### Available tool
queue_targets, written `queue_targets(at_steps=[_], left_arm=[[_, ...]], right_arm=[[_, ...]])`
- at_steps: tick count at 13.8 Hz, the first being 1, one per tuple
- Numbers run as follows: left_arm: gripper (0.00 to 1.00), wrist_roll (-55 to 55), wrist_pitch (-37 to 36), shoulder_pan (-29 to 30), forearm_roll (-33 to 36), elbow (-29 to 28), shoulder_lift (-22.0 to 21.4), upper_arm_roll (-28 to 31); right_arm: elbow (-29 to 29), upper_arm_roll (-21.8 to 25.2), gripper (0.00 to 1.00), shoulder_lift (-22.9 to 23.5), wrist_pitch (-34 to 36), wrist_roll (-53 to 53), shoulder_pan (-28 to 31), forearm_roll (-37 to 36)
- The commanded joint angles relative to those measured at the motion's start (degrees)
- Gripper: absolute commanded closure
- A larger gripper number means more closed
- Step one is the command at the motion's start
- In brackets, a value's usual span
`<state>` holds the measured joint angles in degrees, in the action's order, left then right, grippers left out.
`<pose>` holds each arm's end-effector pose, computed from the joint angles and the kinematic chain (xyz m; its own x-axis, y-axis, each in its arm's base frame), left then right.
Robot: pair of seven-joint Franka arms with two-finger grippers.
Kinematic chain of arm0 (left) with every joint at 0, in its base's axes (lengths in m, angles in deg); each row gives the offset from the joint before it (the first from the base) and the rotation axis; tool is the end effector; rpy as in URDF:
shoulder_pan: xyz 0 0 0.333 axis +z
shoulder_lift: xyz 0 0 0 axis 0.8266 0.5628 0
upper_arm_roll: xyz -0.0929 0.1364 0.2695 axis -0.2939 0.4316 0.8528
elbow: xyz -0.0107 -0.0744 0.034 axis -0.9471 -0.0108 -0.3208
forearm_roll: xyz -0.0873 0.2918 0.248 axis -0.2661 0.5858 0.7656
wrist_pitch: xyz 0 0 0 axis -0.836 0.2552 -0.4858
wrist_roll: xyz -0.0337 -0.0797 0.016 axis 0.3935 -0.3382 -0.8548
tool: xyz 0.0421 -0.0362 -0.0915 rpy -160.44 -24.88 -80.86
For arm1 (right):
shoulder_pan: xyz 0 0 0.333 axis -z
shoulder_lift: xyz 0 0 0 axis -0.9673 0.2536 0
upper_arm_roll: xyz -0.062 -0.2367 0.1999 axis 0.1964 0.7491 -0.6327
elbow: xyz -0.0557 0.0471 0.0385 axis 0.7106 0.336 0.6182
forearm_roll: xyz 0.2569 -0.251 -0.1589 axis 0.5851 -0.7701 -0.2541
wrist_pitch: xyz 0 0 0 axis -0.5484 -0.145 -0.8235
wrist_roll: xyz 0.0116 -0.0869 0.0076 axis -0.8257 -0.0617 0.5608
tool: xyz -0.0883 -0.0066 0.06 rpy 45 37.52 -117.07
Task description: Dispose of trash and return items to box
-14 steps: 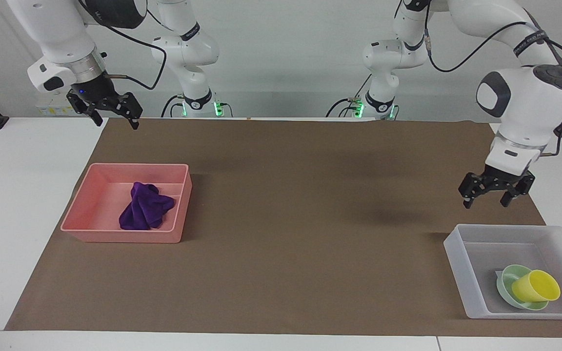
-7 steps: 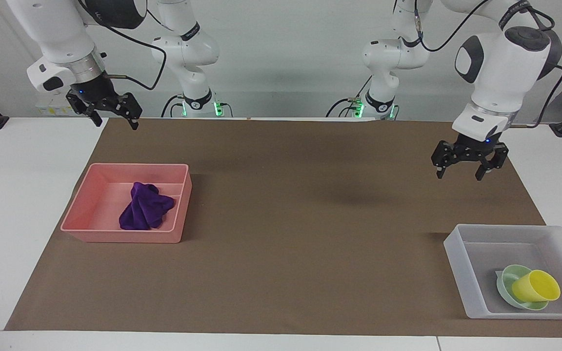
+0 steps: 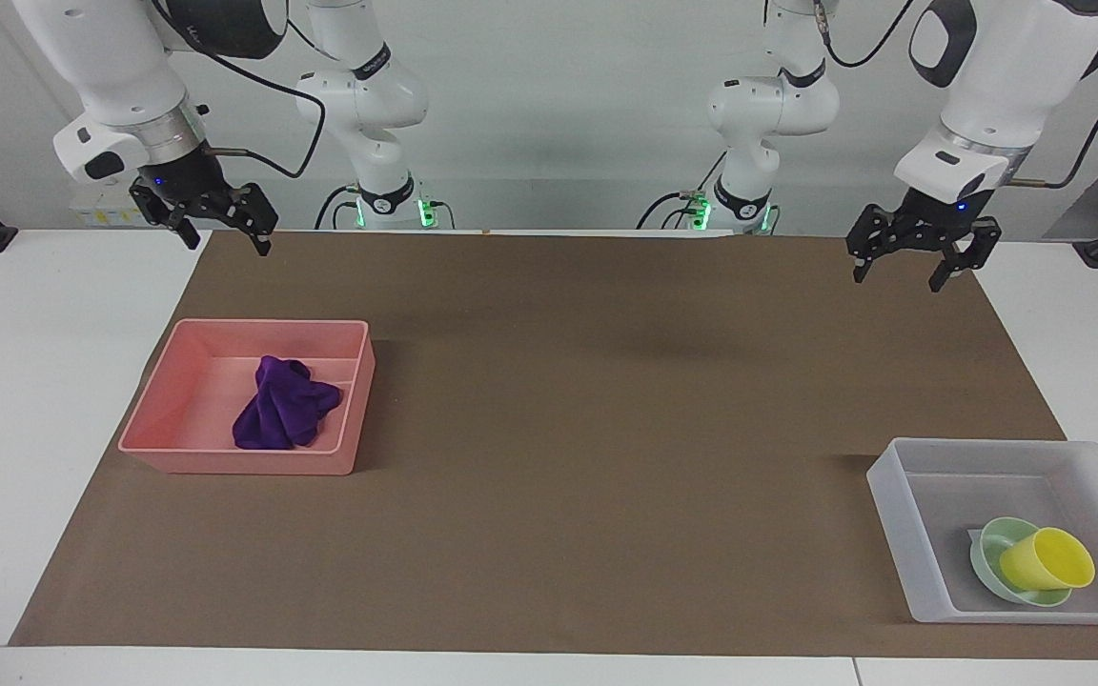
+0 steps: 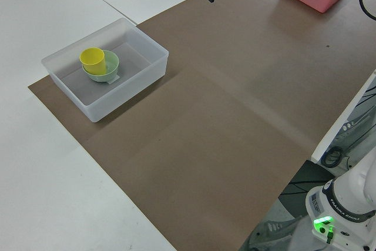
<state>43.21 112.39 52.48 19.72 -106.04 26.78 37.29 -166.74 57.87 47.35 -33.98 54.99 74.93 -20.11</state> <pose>0.5367 -0.0359 0.6304 0.9692 -0.2344 0.0759 -0.2332 -0.9721 -0.0243 0.5307 -0.0462 0.6195 0.9934 -0.1080 -0.0381 -0.1072 -0.9940 0.0216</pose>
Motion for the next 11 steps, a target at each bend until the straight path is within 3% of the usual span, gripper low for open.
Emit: queue_targets(at_steps=[1,11], left_arm=[[0.00,0.33,-1.44,0.46,-0.96,0.13,0.39,-0.08],[0.00,-4.07,-1.97,1.25,-0.96,-0.31,0.04,-0.08]], right_arm=[[-1.79,-0.32,0.00,-1.53,-0.99,-0.70,0.47,0.42],[-1.79,-0.32,0.00,-1.53,-0.90,-0.70,0.47,0.42]])
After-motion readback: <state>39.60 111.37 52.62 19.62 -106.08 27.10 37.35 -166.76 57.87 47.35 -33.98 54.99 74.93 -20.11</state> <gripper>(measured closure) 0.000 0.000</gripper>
